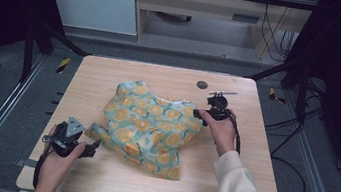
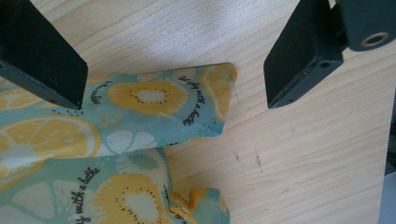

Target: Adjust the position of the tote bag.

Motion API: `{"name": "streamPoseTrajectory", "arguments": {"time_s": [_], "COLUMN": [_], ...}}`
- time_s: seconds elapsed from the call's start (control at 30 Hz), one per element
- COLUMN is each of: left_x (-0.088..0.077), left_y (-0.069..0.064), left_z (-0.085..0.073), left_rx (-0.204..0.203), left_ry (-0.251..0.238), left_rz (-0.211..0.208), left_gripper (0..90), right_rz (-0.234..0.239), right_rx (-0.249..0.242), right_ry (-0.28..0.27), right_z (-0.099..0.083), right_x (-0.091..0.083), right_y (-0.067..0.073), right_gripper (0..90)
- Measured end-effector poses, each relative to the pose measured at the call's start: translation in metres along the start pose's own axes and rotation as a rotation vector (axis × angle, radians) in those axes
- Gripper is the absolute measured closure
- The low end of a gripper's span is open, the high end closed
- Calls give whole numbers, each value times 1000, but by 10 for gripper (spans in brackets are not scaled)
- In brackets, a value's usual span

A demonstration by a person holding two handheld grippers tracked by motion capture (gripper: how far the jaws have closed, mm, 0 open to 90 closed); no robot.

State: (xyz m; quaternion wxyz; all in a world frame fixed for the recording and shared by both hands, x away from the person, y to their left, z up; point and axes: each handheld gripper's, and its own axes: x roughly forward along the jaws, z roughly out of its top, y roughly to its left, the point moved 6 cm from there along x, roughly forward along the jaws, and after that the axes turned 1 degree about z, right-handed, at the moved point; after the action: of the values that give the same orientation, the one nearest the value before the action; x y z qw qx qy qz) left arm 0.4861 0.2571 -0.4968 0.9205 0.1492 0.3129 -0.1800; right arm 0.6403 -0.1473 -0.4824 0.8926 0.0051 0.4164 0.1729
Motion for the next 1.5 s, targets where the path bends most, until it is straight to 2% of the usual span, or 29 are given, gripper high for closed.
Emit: {"name": "streamPoseTrajectory", "arguments": {"time_s": [0.2,0.33,0.5,0.53,0.67,0.77,0.87,0.9,1.1,1.13,1.17,1.27,1.3,1.4,1.5], "left_x": [0,0,0,0,0,0,0,0,0,0,0,-2,-4,-6,-6], "left_y": [0,0,0,0,-1,-1,0,0,0,0,0,0,1,6,12], "left_z": [0,0,0,0,0,0,1,1,1,2,2,3,6,16,25], "left_rx": [-2,3,4,5,3,3,1,2,4,6,6,1,-1,-13,-18], "left_ry": [1,2,1,1,-3,-2,-4,-3,-4,-6,-6,-10,-19,-42,-45], "left_rz": [0,0,0,0,2,3,5,6,5,8,8,-1,-8,-12,-16], "left_gripper": [64,64,64,64,64,64,64,64,64,65,65,67,78,80,82], "right_rz": [9,11,28,44,50,61,82,88,79,91,91,116,131,152,162], "right_rx": [4,4,38,59,65,72,75,61,59,45,45,22,-6,-52,-80], "right_ry": [29,33,34,37,48,51,51,56,71,78,78,48,23,-16,-37], "right_z": [-4,-5,-9,-13,-18,-19,-19,-21,-28,-31,-31,-28,-25,-18,-13], "right_x": [11,12,13,14,16,17,18,19,20,21,21,18,14,7,0], "right_y": [0,0,-1,-1,-3,-2,2,4,7,8,8,12,15,21,26], "right_gripper": [194,196,196,197,201,240,328,378,476,580,580,769,859,884,886]}}
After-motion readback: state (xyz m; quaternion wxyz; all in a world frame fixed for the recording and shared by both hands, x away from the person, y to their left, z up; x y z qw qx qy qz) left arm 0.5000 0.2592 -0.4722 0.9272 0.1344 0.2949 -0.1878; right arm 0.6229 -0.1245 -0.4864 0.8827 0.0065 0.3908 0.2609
